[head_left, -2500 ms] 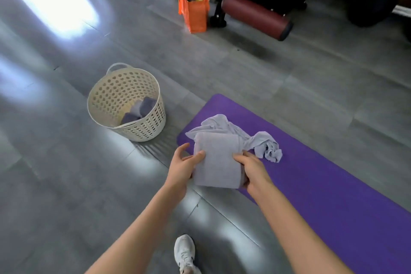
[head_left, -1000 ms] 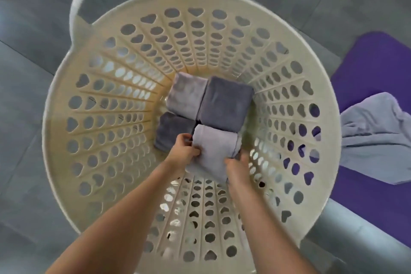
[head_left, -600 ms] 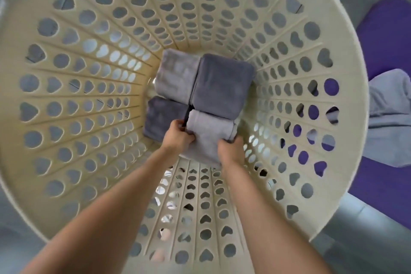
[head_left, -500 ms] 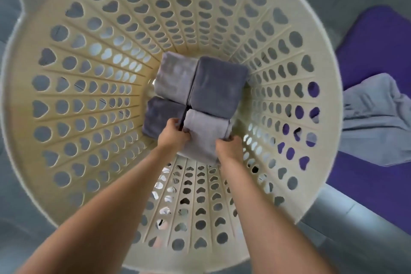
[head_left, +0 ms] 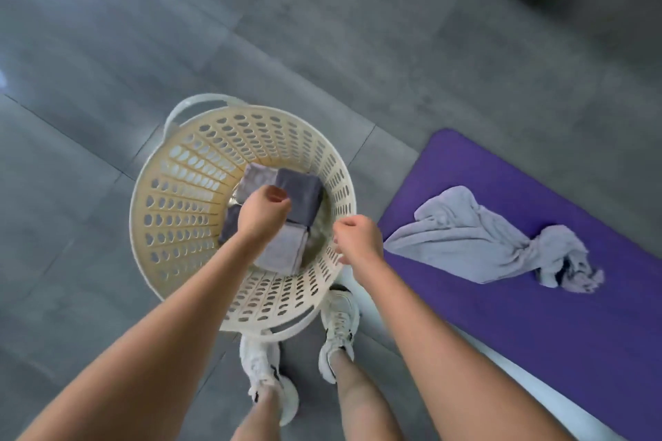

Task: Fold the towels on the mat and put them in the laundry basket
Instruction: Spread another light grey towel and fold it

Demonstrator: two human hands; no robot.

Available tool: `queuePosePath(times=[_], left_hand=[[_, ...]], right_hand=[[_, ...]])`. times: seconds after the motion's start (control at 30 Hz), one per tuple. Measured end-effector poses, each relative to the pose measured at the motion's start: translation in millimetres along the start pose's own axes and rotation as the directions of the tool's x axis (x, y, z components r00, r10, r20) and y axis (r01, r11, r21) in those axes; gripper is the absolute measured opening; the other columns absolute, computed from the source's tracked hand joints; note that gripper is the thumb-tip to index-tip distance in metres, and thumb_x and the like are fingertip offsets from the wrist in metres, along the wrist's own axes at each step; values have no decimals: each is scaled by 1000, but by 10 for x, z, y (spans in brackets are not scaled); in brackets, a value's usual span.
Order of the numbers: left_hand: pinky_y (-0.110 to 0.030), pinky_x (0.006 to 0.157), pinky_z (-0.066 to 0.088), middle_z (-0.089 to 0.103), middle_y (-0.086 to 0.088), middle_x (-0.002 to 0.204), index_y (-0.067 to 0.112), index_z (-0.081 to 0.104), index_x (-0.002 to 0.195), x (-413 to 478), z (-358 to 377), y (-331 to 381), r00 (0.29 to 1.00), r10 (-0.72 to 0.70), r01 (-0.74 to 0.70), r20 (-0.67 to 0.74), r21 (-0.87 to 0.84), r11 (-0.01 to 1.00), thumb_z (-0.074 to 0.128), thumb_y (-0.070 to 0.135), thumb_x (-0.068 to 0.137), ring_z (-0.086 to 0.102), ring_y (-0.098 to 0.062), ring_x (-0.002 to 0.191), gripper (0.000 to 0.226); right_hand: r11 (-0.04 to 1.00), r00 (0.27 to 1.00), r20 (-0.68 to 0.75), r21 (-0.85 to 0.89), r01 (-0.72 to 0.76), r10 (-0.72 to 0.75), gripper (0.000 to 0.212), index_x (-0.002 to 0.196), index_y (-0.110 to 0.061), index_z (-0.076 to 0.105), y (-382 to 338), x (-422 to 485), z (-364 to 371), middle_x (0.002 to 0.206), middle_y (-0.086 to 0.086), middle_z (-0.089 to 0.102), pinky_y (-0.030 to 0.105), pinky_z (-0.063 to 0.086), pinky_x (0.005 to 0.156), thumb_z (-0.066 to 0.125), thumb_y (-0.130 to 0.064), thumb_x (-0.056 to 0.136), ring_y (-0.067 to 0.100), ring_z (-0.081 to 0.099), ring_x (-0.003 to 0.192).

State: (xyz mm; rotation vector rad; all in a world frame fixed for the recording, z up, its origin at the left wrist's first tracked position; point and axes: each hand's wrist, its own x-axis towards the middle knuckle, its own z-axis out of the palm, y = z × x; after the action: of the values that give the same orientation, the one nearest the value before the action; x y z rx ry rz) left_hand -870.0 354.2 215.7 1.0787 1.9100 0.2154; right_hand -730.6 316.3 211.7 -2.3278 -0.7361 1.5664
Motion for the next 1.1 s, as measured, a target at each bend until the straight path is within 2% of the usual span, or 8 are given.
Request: queuePosePath(times=[0.1,0.27,0.4,0.47,0.6,0.7,0.9,1.1], left_hand=[[-28,67,43,62,-1,80,19,63,81,-762,-100,614,993,114,-113,10,-78,991,53,8,86,55,-18,75,15],[-29,75,42,67,-7,87,8,68,95,-2112,48,1386,959,282,-280,33,-72,957,59,11,86,60,-23,83,14],[-31,76,44,70,-8,87,11,68,89,-3169,470,1719,900,430,-430,72,-15,902,60,11,85,63,-28,86,10],[-30,71,44,68,-2,81,18,66,83,-3659,744,1825,867,491,-489,84,-43,871,60,11,85,61,-24,76,9],[-16,65,42,66,6,78,29,61,76,-4574,1289,1970,828,546,-532,129,-132,837,59,13,85,58,-10,69,18],[-24,68,45,69,0,83,30,63,75,-5178,1689,2059,794,571,-538,209,-197,820,61,17,84,59,-12,70,16],[-34,77,48,68,-5,82,21,63,77,-6063,2544,2490,699,639,-621,320,-172,765,61,13,85,63,-24,82,12],[-29,74,48,66,15,66,29,63,75,-6601,3638,3229,655,652,-612,382,-238,754,58,24,70,62,-11,73,9]], right_hand=[[997,998,-10,39,64,-63,20,61,-16,54,-18,-543,-698,68,10,65,32,39,55,51,-23,80,25,53,59],[974,975,-75,73,213,-207,29,60,-15,54,332,-1417,-1973,55,-1,58,25,34,53,53,-21,88,12,46,47],[940,933,-183,91,329,-309,25,72,-1,60,1009,-2090,-2949,58,3,57,26,37,55,55,-19,87,10,44,50],[929,916,-216,81,361,-337,26,66,-7,58,1467,-2384,-3386,58,0,57,25,36,55,54,-18,89,5,45,47],[942,906,-300,56,330,-300,23,69,-14,60,2413,-2868,-4126,61,-3,61,23,37,56,54,-22,90,0,52,51],[952,893,-366,55,301,-261,28,70,-4,58,3050,-3182,-4637,61,2,60,21,36,54,54,-22,92,-4,52,48],[968,883,-422,48,246,-204,31,73,0,58,4034,-3510,-5669,60,5,61,23,37,56,54,-24,92,3,46,49],[966,877,-417,-10,258,-238,31,72,-5,58,4798,-3331,-6910,55,-1,58,26,38,57,54,-28,92,4,44,47]])
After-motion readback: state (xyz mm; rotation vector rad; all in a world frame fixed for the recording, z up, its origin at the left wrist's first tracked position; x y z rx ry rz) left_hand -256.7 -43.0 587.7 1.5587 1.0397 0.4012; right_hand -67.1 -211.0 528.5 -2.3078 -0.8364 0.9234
